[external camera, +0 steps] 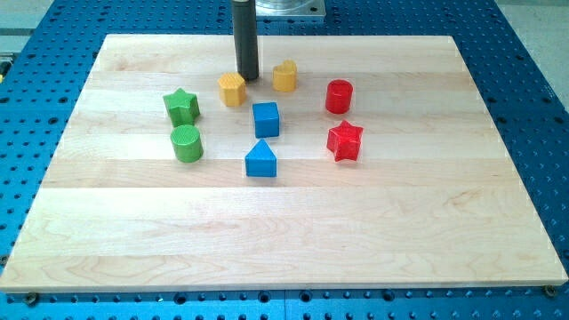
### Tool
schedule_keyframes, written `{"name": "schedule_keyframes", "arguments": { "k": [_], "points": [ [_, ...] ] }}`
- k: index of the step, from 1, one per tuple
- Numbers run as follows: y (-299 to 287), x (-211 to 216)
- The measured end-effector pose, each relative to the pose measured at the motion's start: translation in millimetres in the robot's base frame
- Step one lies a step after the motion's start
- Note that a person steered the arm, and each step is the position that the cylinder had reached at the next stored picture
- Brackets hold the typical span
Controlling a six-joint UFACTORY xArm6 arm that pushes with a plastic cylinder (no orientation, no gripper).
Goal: Move the yellow hexagon diagonal to the green circle
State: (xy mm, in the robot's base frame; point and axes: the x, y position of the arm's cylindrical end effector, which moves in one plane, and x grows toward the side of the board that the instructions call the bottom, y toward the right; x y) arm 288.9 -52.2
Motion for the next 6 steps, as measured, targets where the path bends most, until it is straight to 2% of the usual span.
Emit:
{"name": "schedule_keyframes", "arguments": {
  "k": [2, 4, 6],
  "points": [
    [1, 3],
    [-29, 66],
    [-100, 122]
  ]
}}
